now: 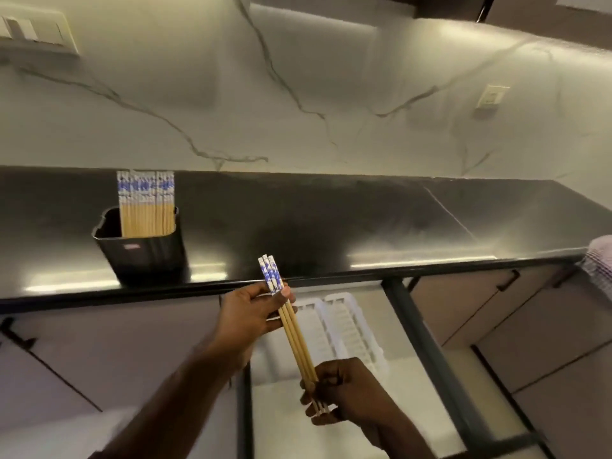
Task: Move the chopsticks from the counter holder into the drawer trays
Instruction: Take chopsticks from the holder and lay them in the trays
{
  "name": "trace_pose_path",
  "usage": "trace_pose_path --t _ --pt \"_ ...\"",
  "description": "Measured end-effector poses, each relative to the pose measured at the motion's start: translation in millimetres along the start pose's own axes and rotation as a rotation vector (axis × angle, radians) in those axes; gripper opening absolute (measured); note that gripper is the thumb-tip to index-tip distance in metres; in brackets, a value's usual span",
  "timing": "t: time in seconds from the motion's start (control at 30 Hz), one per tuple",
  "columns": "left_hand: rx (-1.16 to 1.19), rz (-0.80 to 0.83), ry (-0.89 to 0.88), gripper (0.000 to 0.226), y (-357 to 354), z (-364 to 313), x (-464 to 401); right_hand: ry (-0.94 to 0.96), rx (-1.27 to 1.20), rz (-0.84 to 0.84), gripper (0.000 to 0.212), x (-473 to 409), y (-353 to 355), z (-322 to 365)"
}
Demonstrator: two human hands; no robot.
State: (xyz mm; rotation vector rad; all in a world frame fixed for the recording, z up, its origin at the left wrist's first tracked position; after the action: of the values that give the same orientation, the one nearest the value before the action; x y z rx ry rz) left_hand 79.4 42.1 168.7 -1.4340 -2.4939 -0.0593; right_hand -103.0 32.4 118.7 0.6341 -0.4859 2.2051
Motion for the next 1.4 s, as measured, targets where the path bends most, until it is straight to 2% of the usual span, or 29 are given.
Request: trace_pose_path --t 0.17,0.33,0.47,0.6,0.67,0.8,0.97,1.1,1.2,1.4 --pt "-0.197 -0.029 0.124 0.007 -72.6 75.8 -33.4 -0.066 0.000 -0.081 0.013 -21.5 76.0 -23.0" --pt "-0.478 -0.033 0.169 0.009 -90.7 133.0 -67.8 -0.183 0.047 -0.145 0.014 -66.0 118.1 -52.5" --pt "-0.667 -0.009 0.191 0.021 -91.3 171.4 -92.6 -0.260 0.013 -0.185 0.020 -101.0 128.7 -78.0" --pt "-1.151 -0.058 0.221 0.051 -82.9 197.7 -119.4 -0.324 -0.011 -0.275 0.011 -130.6 134.2 -96.6" --pt "-1.267 -0.099 0.152 0.058 -82.6 201.3 -130.4 -0.329 -0.006 -0.311 0.010 -144.6 136.3 -101.1" --pt "-1.421 -0.080 -0.042 0.065 -89.5 210.9 -145.5 -0.321 0.013 -0.364 0.008 -172.3 137.2 -107.4" --pt "-1.564 -0.043 -0.083 0.062 -89.4 220.8 -152.9 -0.332 0.041 -0.369 0.015 -193.2 128.1 -117.7" --pt "-1.684 0.108 -0.080 0.067 -95.9 239.8 -153.9 -0.337 0.099 -0.410 0.015 -205.8 131.6 -124.8" --pt "-1.748 0.177 -0.100 0.073 -102.3 249.1 -151.3 -0.346 0.222 -0.400 0.011 -211.4 134.6 -128.4" --pt "-1.884 0.289 -0.214 0.072 -111.2 260.7 -149.9 -0.349 0.619 -0.327 0.037 -222.7 131.4 -130.2"
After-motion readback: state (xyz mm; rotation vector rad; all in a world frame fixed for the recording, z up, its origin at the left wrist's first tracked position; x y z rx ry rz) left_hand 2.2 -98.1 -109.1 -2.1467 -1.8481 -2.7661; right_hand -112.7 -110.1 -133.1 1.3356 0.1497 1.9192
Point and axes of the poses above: each hand's wrist, its own x-axis away from the middle knuckle, its own y-axis out of the back of the hand, z = x × y, the point moved 9 cm from there along -x, towards the middle knuckle, and after that the axes turned 13 degrees about -x, right-handed, at the moved point
